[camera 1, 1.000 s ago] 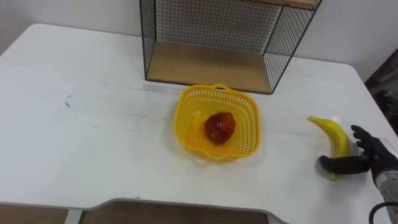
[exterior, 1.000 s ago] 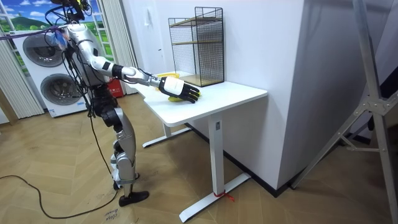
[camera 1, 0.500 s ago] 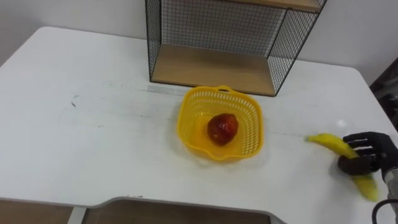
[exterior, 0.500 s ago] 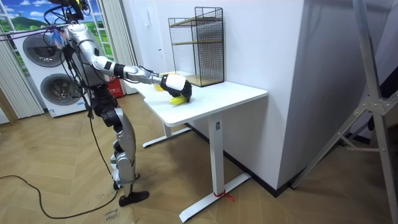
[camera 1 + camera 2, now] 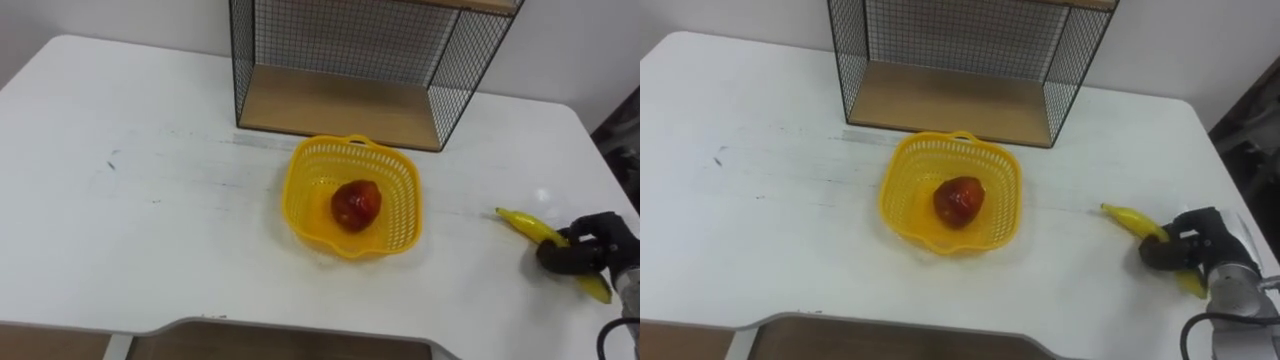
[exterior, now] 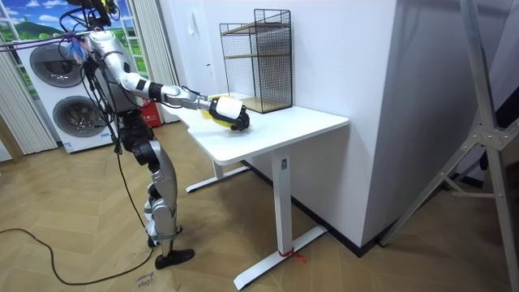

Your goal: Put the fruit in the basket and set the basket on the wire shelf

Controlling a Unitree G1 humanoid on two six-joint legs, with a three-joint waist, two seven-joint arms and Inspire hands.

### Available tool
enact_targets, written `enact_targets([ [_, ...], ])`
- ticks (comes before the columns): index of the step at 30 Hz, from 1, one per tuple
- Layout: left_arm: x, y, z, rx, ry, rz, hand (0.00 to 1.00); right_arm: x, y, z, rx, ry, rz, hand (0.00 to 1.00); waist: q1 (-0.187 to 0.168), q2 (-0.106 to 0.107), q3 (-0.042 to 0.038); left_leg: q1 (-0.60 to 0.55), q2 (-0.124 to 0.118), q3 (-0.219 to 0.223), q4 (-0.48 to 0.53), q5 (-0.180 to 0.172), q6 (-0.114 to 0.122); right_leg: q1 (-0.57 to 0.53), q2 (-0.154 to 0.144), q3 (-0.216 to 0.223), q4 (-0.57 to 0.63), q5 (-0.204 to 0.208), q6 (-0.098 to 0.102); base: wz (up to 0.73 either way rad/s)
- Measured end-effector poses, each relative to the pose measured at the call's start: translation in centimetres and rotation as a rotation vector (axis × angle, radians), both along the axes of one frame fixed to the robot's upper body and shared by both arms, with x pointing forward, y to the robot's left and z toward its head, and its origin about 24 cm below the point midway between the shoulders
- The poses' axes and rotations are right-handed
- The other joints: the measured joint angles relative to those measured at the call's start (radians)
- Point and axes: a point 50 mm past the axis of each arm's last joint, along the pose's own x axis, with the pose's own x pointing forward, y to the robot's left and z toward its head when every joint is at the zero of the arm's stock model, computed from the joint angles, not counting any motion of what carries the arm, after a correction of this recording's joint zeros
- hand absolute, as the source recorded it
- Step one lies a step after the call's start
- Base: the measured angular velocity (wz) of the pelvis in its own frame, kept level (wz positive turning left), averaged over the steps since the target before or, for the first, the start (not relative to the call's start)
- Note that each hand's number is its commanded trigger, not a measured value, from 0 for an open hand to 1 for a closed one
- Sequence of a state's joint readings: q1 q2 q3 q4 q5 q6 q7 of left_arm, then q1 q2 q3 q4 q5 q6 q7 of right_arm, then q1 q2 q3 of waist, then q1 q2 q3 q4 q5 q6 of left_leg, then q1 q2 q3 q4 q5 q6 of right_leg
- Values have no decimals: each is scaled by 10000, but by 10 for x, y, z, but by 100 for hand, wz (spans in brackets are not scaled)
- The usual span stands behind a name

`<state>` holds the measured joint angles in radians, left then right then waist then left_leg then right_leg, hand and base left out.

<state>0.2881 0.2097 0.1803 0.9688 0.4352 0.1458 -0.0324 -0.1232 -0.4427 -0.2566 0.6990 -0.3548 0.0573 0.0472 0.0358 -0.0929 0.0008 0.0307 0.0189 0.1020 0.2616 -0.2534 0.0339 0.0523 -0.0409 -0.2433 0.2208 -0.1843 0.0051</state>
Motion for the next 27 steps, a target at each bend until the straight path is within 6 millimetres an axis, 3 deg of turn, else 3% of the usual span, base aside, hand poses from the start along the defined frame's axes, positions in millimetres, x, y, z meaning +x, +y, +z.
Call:
enact_targets([
  [14, 4, -1, -2, -46, 36, 62, 0, 7, 4, 5, -71, -79, 155, 100, -32, -20, -24, 24, 2, 45, -37, 4, -1, 15, -6, 34, 29, 1, -1, 0],
  [17, 6, -2, -1, -34, -46, -50, 0, 14, 12, 15, -415, -274, 644, 100, -58, 40, -20, -28, 2, 84, -19, 3, 1, -36, -13, 46, 29, 1, 0, -1],
  [19, 14, -3, 0, -32, -318, -123, 0, 20, 23, 31, -923, -815, 1400, 100, -44, 180, -64, -163, 2, 90, 80, 3, 1, -231, -18, 64, 81, 1, 0, 0],
  [22, 17, -4, 0, -59, -443, -250, 0, 32, 39, 52, -1318, -1703, 2198, 100, -25, 295, -39, -197, 9, 91, 95, 9, 0, -347, -79, 87, 215, -8, -8, -4],
  [27, 15, -7, -1, -146, -350, -366, 0, 43, 66, 74, -1448, -2811, 3223, 100, -11, 152, 25, -185, 7, 98, 92, 15, -8, -335, -77, 109, 211, -12, -10, 0],
])
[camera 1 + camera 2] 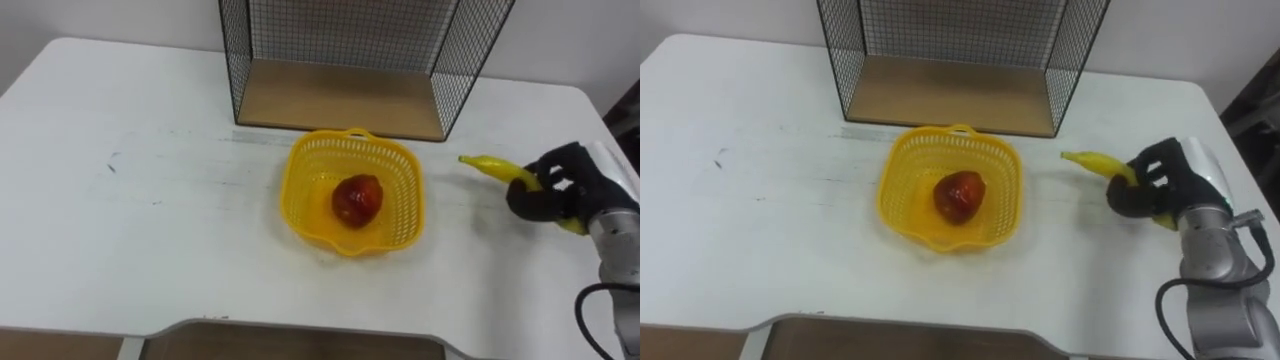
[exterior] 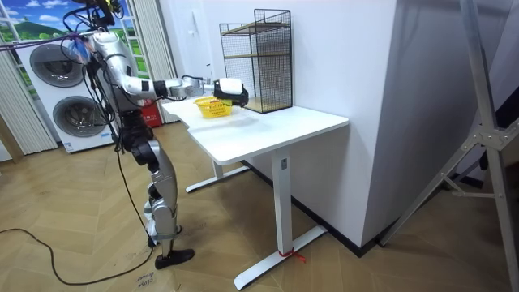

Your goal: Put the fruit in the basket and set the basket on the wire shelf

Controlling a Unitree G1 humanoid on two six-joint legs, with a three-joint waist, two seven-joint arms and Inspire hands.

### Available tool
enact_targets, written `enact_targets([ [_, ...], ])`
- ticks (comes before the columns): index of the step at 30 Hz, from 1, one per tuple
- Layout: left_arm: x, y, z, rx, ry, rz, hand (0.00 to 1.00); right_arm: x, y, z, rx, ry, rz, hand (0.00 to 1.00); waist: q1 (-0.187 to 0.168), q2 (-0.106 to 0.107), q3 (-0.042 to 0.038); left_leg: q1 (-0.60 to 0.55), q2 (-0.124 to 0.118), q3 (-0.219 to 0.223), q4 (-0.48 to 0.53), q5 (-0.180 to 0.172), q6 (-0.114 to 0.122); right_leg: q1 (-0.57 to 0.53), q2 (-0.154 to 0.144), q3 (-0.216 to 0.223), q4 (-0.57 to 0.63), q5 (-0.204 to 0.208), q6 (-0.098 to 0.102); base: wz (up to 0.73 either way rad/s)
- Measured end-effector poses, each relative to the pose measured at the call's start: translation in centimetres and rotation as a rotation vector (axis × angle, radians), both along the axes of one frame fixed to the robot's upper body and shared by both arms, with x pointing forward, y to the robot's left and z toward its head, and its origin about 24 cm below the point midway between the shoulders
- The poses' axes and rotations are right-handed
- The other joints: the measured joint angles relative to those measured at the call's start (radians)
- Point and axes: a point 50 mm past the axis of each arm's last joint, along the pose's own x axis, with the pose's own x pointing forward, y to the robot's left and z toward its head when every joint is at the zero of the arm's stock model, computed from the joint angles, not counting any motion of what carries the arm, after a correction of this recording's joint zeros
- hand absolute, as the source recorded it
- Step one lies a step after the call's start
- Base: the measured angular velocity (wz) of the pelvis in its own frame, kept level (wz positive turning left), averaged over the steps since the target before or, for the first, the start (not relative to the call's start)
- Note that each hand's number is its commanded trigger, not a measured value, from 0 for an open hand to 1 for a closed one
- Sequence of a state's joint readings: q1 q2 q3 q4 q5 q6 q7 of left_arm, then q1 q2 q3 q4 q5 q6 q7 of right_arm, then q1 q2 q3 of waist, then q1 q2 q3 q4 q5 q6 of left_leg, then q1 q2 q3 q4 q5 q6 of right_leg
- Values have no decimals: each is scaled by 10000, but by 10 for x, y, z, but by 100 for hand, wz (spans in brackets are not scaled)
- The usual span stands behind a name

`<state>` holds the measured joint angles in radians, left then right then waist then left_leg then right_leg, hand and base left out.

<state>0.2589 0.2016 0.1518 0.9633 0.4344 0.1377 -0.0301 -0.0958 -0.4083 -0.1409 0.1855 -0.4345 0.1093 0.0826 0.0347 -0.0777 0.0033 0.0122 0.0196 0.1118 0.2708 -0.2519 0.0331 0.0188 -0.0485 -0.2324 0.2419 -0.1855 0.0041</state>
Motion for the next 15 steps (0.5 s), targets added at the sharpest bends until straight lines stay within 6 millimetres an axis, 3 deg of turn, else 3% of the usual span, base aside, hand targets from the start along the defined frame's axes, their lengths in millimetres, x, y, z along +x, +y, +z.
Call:
enact_targets([
  [2, -3, 0, 0, 11, 89, -4, 0, 2, 8, 7, 104, -412, 244, 100, -5, -102, 29, -20, -3, -3, 15, 0, 1, -1, 0, -2, 0, 0, 0, 0],
  [6, -4, 0, 0, 8, 105, -7, 0, 4, 17, 22, 95, -1109, 625, 100, -7, -202, -16, -96, -16, -37, -24, -10, 17, -2, 6, -39, -7, 2, 4, 3],
  [11, -4, -2, -1, -72, 50, -202, 0, 4, 28, 42, 133, -2023, 1154, 100, 7, -95, -3, -60, -9, -45, -36, -9, 15, 51, 48, -55, -45, 4, 3, 0],
  [15, -2, -5, -2, -143, 35, -383, 0, 2, 37, 53, 259, -2536, 1574, 100, 24, 19, -65, -20, -7, -37, -89, -8, 12, 55, 70, 60, -43, 4, 3, -1],
])
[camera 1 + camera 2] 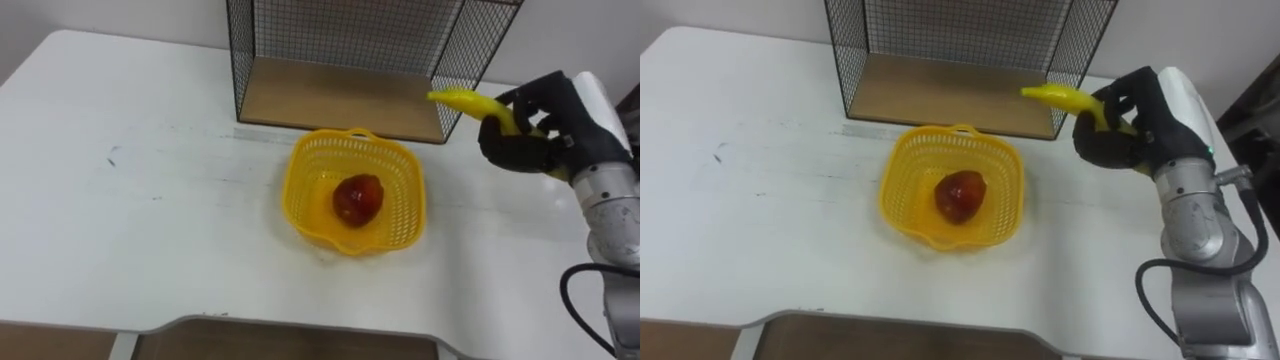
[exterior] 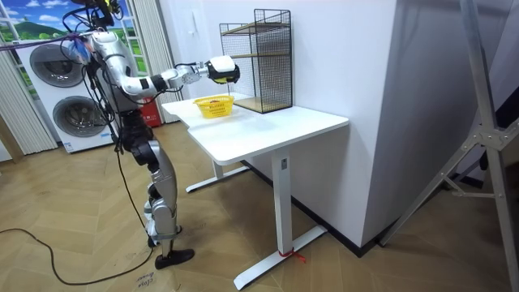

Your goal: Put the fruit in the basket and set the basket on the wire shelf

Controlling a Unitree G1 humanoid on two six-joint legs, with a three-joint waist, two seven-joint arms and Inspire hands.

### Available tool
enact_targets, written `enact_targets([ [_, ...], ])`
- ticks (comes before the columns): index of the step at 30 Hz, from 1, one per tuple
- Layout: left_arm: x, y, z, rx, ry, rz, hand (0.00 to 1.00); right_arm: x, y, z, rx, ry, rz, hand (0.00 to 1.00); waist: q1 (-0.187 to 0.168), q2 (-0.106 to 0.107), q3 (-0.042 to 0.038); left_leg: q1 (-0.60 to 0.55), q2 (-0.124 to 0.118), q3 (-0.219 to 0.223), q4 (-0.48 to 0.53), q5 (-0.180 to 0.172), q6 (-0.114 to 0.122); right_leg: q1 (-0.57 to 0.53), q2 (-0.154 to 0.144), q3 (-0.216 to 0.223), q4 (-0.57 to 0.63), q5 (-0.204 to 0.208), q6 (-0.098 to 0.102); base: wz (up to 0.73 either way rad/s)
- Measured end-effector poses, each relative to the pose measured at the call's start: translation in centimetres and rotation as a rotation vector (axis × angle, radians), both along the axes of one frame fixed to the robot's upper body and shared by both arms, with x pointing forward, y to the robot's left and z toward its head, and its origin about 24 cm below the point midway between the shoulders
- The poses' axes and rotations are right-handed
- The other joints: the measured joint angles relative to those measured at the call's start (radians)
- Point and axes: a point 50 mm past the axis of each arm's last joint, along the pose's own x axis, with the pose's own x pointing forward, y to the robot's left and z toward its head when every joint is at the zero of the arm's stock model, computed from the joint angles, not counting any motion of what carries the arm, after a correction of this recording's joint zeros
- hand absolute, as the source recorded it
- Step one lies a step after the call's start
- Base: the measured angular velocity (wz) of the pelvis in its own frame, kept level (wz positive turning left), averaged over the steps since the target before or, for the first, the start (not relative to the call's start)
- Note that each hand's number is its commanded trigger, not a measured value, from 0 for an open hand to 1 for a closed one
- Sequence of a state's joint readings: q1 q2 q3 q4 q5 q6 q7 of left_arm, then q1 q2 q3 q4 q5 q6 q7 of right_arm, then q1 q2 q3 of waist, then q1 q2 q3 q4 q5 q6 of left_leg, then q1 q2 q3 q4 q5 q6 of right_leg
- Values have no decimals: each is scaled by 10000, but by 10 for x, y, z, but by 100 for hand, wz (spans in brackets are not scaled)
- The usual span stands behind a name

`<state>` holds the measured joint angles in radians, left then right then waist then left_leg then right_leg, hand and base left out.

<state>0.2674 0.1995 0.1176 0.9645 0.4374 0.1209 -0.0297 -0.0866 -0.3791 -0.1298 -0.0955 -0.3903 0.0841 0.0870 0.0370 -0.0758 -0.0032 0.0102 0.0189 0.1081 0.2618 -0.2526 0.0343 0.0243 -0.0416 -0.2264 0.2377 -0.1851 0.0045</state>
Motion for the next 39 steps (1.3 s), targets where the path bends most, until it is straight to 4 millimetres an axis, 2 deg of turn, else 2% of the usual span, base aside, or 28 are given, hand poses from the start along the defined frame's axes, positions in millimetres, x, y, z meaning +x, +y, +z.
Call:
enact_targets([
  [6, 2, -2, -1, -68, -77, -68, 0, -1, 14, 8, -53, -412, 534, 100, 10, 40, -12, 59, 1, 33, -66, 3, -5, -14, 25, 105, 0, 0, 0, -4],
  [9, 0, -3, -2, -139, 23, -51, 0, -2, 19, 13, -100, -589, 813, 100, 257, 58, 12, 168, 23, 237, -191, 5, -7, -57, 77, 324, -2, 2, -3, -20],
  [14, 2, -3, -2, -143, 8, -55, 0, -4, 27, 19, -140, -788, 1189, 100, 260, 7, 42, 151, 26, 268, -263, 10, -16, -125, 79, 334, -5, 3, -3, -4],
  [18, 6, -4, -2, -184, -52, -229, 0, -6, 49, 23, -298, -713, 2327, 100, 287, -18, 25, 15, 31, 276, -216, 21, -21, -261, 74, 308, -19, 5, -2, 1],
  [22, 14, -7, -2, -246, -257, -493, 0, -7, 63, 17, -407, -75, 3258, 100, 335, -57, -1, -19, 28, 264, -224, 22, -22, -268, 74, 281, -132, 8, 2, 1],
  [26, 15, -6, -2, -268, -248, -501, 0, -7, 67, 14, -477, 293, 3651, 100, 405, -108, -15, -19, 35, 238, -227, 22, -23, -253, 76, 286, -172, 9, 2, 1],
  [31, 15, -6, -2, -283, -241, -502, 0, -8, 70, 13, -583, 661, 4039, 100, 470, -240, 63, -65, 37, 205, -223, 22, -23, -227, 75, 265, -178, 9, 2, 0],
  [33, 14, -6, -2, -300, -223, -500, 0, -9, 71, 13, -623, 801, 4164, 100, 470, -263, 59, -78, 32, 201, -215, 22, -23, -227, 72, 257, -177, 9, 3, 0],
  [39, 18, -6, -2, -296, -299, -519, 0, -13, 77, 22, -1160, 790, 4616, 100, 475, -230, 76, -149, 34, 171, -196, 21, -23, -243, 80, 241, -172, 10, 3, 2],
])
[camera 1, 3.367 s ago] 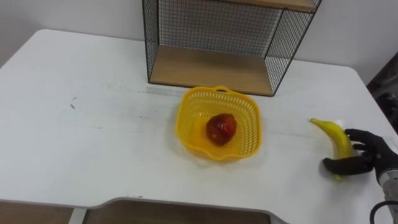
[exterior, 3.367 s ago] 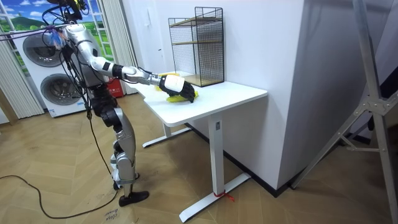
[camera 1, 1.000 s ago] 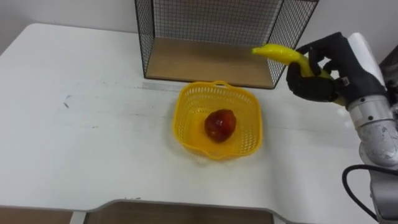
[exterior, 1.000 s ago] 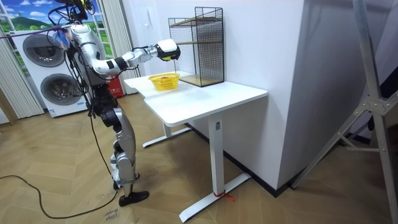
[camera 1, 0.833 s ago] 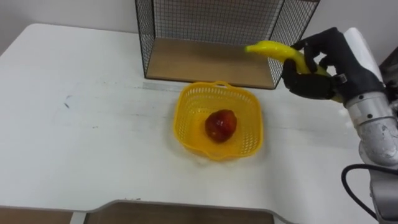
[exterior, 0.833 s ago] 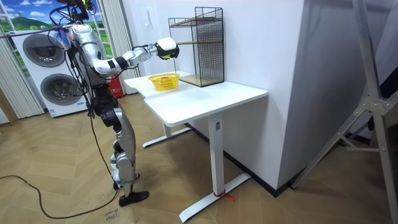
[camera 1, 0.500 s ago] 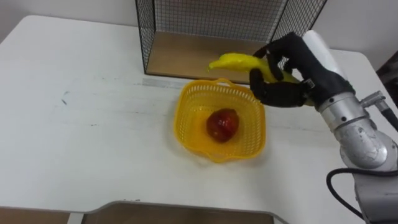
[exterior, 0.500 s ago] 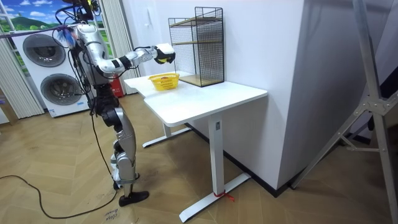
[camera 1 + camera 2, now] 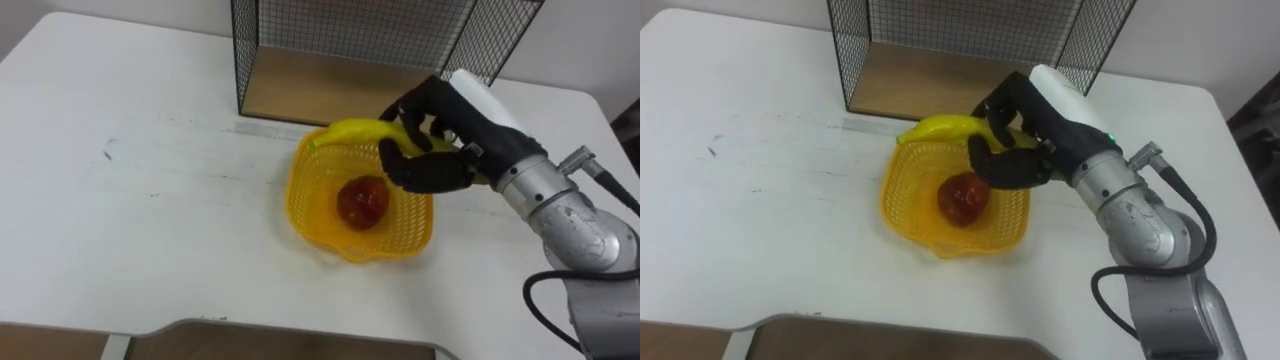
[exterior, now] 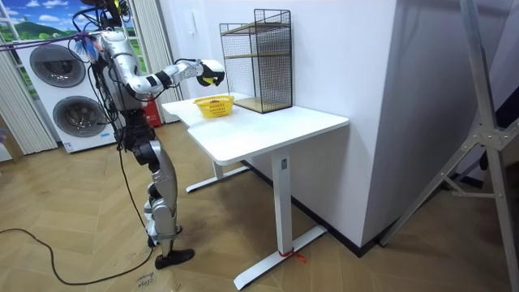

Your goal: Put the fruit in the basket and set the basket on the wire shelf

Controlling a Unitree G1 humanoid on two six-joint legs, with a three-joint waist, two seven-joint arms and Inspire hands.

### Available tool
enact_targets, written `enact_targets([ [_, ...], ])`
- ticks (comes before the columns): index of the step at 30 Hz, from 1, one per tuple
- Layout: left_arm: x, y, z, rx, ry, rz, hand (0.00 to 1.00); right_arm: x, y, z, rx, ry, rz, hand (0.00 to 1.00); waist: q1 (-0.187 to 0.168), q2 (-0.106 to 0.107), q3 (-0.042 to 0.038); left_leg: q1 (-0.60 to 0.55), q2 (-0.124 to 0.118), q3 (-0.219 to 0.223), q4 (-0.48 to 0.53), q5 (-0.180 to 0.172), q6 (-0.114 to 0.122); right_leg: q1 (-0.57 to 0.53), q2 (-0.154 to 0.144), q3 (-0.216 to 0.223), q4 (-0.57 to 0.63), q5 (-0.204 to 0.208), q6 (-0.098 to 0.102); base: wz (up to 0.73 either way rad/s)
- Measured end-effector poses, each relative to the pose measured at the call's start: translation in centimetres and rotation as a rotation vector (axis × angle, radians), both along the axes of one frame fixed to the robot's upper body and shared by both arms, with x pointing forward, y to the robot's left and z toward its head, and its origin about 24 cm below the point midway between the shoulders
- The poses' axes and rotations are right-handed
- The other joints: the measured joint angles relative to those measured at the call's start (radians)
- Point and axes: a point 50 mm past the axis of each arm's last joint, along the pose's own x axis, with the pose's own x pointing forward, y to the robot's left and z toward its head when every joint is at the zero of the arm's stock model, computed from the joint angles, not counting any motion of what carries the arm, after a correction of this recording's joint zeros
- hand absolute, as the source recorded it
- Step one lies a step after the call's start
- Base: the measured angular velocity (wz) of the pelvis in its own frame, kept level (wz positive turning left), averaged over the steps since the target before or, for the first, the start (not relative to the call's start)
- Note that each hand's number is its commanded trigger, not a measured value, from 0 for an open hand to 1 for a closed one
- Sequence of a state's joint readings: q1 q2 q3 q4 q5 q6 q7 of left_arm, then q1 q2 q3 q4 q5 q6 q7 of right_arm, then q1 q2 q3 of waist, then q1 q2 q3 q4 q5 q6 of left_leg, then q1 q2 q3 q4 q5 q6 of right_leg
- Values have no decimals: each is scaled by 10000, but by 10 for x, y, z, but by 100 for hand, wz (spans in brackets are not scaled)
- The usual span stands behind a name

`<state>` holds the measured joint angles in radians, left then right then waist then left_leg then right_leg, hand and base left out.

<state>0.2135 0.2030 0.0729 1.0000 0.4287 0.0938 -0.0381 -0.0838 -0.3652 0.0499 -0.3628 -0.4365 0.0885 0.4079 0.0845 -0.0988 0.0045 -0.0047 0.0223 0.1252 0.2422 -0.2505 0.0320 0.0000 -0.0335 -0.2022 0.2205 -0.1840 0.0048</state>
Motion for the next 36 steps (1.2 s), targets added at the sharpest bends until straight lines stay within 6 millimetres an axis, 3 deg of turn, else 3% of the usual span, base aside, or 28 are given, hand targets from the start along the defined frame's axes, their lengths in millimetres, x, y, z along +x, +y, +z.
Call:
enact_targets([
  [1, 1, 0, 0, -1, -30, -12, 0, -1, 1, 2, -34, -12, 107, 100, -4, 27, 17, -21, 2, -8, 1, 0, 0, -4, 1, -22, 0, 1, -2, 6],
  [2, 2, 0, 0, -1, -41, -15, 0, -1, 2, 2, -51, 5, 156, 83, -3, 28, 16, -27, 2, -12, -1, 0, 0, -3, 1, -28, 0, 1, -2, 4],
  [3, 2, 0, 0, 0, -59, -20, 0, -1, 2, 2, -86, 69, 223, 74, -1, 29, 16, -32, 1, -19, -2, 0, -1, -3, 1, -34, 1, 2, -2, 0],
  [4, 3, 0, 0, 3, -67, -22, 0, -2, 2, 1, -113, 136, 275, 23, -1, 32, 18, -35, 0, -21, -2, 0, 0, -3, 0, -36, 1, 2, -2, 0],
  [5, 3, 0, 0, 6, -68, -23, 0, -2, 2, 1, -127, 167, 300, 0, -1, 34, 17, -37, -1, -21, -2, 0, -1, -3, -1, -37, 1, 2, -3, 0],
  [21, 3, 0, 0, 51, -93, -5, 0, -3, 4, -2, -261, 570, 605, 0, -2, 184, -55, -45, 2, -31, 130, 0, -1, 36, -9, -48, 6, 2, -3, 0],
  [27, 3, 0, 0, 43, -94, 13, 0, -3, 4, -2, -263, 602, 624, 0, -3, 139, -81, -43, 1, -38, 152, 0, -1, 52, -14, -52, 17, 3, -5, 0],
  [32, 4, 0, 0, 39, -111, 9, 0, -3, 4, -3, -261, 636, 616, 0, -4, 33, -18, -52, 2, -62, 158, 0, -1, 62, -13, -75, 16, 3, -5, 0],
  [36, 4, 0, 0, 34, -118, 9, 0, -3, 4, -3, -238, 677, 622, 0, -25, -5, -12, -95, -7, -162, 149, -2, -1, 62, -18, -155, 16, 3, -5, 6],
])
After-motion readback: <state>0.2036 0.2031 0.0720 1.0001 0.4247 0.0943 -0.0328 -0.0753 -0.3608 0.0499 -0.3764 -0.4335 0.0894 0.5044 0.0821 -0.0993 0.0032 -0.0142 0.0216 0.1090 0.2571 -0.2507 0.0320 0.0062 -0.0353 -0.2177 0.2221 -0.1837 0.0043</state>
